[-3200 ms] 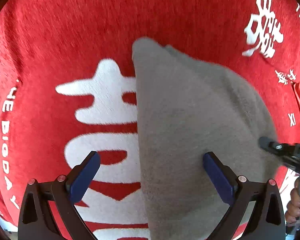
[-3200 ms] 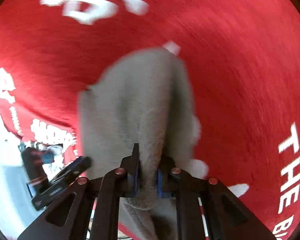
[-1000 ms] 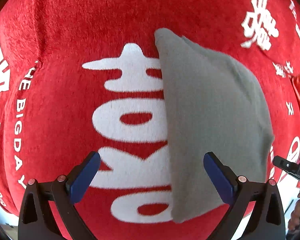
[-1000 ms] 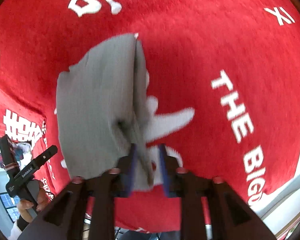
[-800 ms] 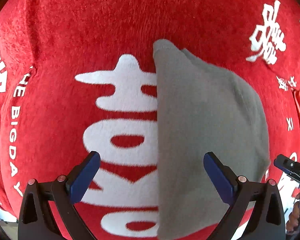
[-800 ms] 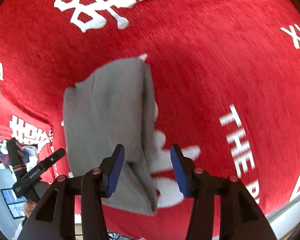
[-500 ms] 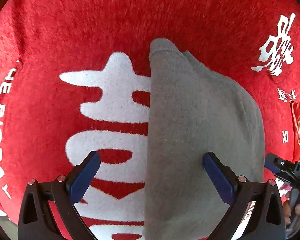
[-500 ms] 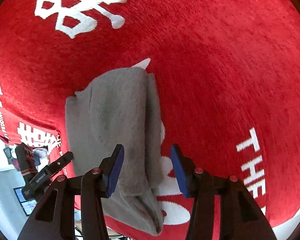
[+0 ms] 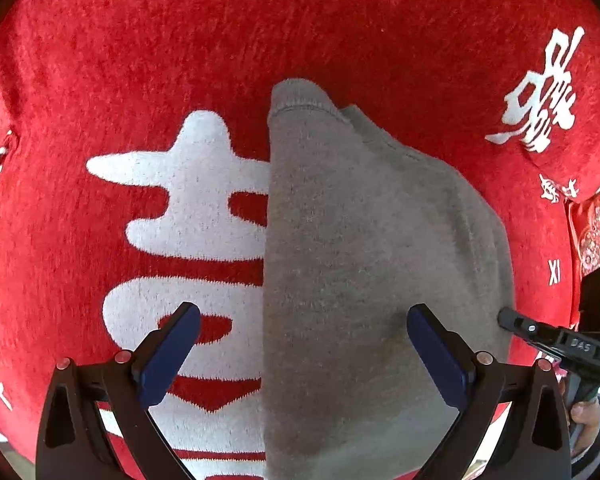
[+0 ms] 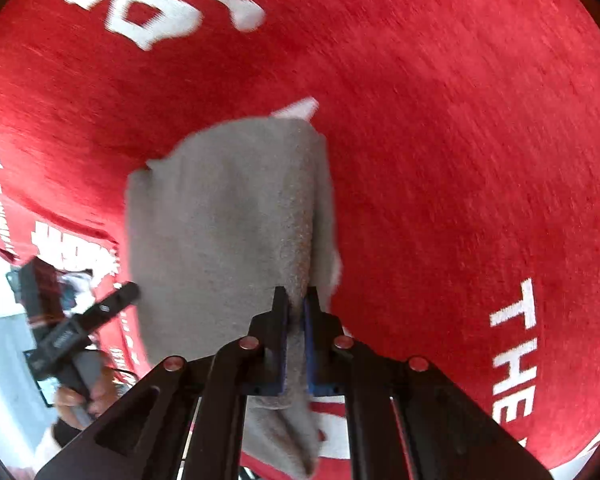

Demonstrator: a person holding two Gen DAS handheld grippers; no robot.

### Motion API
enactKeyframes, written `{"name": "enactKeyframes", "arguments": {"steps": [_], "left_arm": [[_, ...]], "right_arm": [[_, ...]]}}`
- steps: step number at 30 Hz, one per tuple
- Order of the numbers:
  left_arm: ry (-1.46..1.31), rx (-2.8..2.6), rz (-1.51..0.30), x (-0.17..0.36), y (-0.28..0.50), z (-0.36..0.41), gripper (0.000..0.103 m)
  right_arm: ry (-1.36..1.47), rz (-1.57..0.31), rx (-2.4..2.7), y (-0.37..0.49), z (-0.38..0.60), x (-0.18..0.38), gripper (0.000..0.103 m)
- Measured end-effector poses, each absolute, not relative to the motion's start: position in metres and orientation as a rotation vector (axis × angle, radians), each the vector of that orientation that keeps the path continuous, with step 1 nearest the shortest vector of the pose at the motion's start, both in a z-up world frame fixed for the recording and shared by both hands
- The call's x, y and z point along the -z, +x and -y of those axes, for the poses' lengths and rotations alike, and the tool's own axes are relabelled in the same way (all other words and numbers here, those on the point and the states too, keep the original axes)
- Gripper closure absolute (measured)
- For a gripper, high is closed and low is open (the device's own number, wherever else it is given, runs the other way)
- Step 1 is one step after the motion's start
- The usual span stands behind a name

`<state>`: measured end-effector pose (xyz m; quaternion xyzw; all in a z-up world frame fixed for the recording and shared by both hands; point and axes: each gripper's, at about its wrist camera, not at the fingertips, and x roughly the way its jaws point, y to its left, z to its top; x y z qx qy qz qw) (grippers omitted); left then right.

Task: Fold small clothes

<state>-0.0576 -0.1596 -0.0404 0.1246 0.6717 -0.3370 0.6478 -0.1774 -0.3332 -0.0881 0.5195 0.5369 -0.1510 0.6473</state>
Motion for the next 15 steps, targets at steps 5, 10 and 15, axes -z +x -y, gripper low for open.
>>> {"name": "enactKeyframes", "arguments": {"steps": [5,10,15], "left_arm": [[0.314,0.796,-1.569,0.053,-0.065,0.174,0.000],[0.345,0.825,-1.563,0.056,-0.076,0.186,0.000],[0.347,0.824,-1.565,0.059,-0.082,0.191,0.000]], "right_arm": [[1.236,-1.199,0.298,-0.178,0.339,0.088,0.090],[1.308,-1.156,0.255,-0.197,0.351,0.091,0.045],[1.415,-1.107,0.199,-0.206,0.354,0.104,0.045]]}}
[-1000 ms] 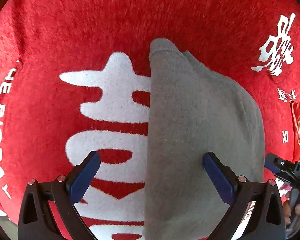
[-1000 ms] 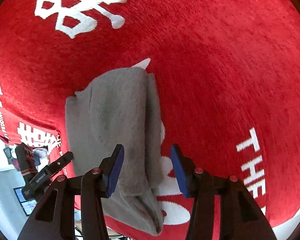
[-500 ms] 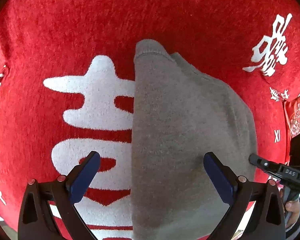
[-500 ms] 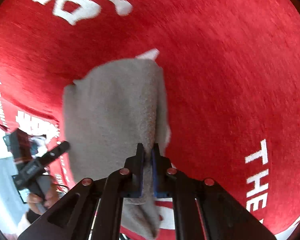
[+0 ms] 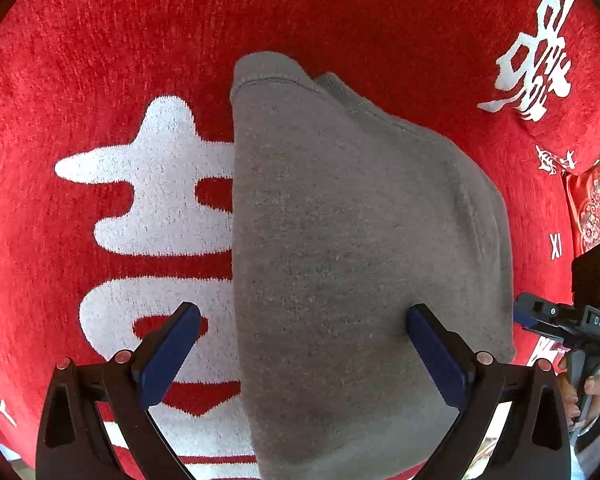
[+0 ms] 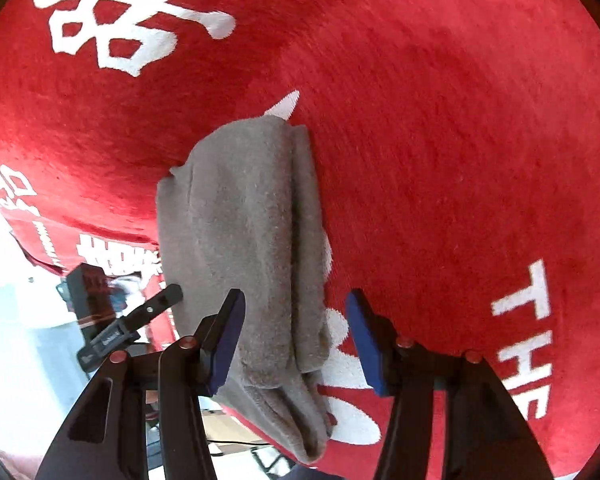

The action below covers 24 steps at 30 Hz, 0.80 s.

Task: Fold small clothes

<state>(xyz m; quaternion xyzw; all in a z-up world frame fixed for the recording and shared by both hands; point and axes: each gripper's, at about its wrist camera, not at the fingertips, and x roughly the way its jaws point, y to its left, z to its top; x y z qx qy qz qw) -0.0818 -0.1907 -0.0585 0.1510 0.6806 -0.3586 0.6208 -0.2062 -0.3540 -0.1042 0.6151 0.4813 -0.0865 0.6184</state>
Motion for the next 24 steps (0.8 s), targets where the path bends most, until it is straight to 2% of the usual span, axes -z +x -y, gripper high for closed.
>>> {"name": "enactKeyframes", "arguments": {"steps": [8,14,24], "left_arm": [[0.350,0.842,-1.580,0.063,-0.086,0.198,0.000],[0.259,0.879,-1.677,0.078,-0.080,0.196,0.000],[0.346,0.926,-1.624,0.081,-0.108,0.231,0.000]], "right_arm": [[1.433,-1.116,0.136,-0.205,0.351,0.114,0.045],[1.473,-1.077,0.068,-0.199,0.356,0.123,0.045],[1.437,-1.064,-0.081,-0.153,0.342,0.134,0.045]]}}
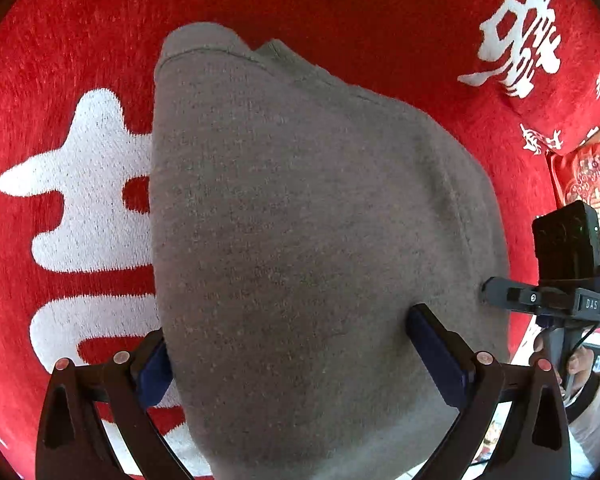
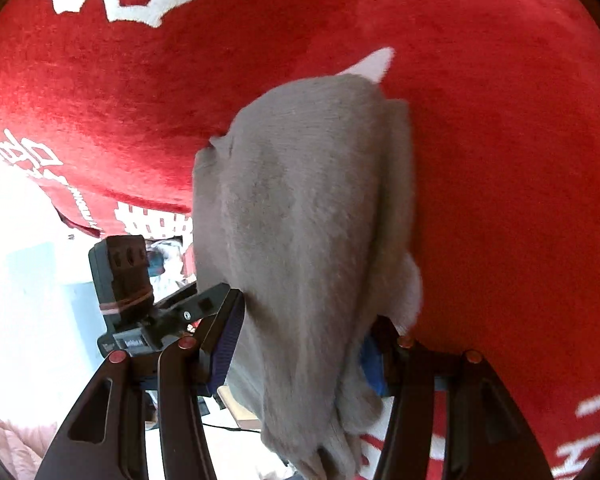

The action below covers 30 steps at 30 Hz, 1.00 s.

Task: Fold small clothes

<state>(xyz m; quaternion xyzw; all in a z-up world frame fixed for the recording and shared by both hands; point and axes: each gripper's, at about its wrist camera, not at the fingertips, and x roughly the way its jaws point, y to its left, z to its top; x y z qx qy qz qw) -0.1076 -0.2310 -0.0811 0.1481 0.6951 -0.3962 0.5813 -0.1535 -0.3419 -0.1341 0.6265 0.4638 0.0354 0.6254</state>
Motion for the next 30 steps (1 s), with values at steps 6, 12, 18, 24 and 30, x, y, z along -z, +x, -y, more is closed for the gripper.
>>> {"name": "enactKeyframes", "arguments": {"steps": [6,12,18,24,30], "left_arm": [[0.349,0.932,-1.596,0.076,-0.107,0.220,0.005],[0.316,0.990,-1.514,0.053,-0.106,0.202,0.044],[0.246,1.057,-1.506,0.026,-0.103,0.182,0.049],[0.219,1.098,-1.482,-0.010,-0.094,0.143,0.049],[0.226,1.056,-1.475,-0.025,-0.077,0.080,0.049]], "right_arm": [[1.488,-1.050,-0.059,-0.152,0.333,0.137,0.068],[1.578,-0.980,-0.083,-0.158,0.324,0.128,0.070],[1.606,-0.919,-0.115,-0.157,0.304,0.094,0.070],[1.609,-0.893,-0.141,-0.151,0.268,0.065,0.070],[1.631,-0.928,-0.183,-0.125,0.211,0.070,0.070]]}}
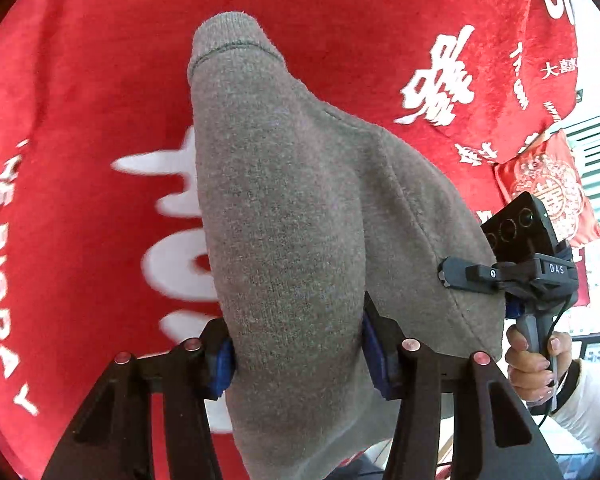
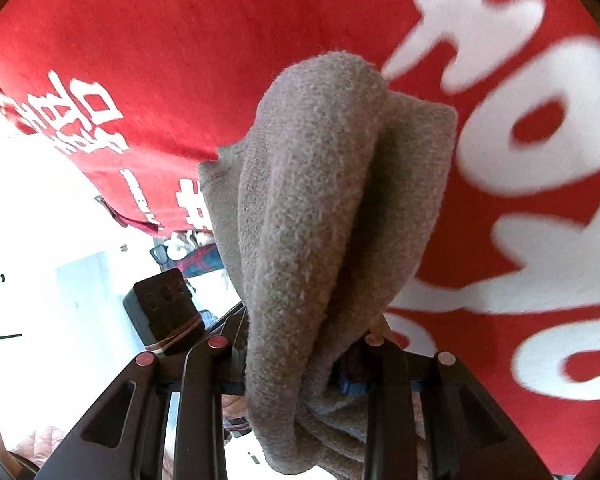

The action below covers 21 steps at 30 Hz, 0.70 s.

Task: Fold small clothes

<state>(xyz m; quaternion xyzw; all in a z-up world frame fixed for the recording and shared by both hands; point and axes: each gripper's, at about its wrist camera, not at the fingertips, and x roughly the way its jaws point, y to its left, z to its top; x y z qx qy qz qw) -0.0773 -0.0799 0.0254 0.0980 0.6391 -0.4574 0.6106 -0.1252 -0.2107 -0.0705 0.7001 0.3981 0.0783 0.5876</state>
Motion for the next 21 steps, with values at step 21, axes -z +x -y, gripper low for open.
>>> {"name": "enactKeyframes", "arguments": {"steps": [21], "left_arm": [[0.218,0.782,-1.427,0.006,-0.025,-0.037,0.049]], "right_arm": [[1.159,-1.259,0.238,-0.121,0.180,0.071,0.087]]}}
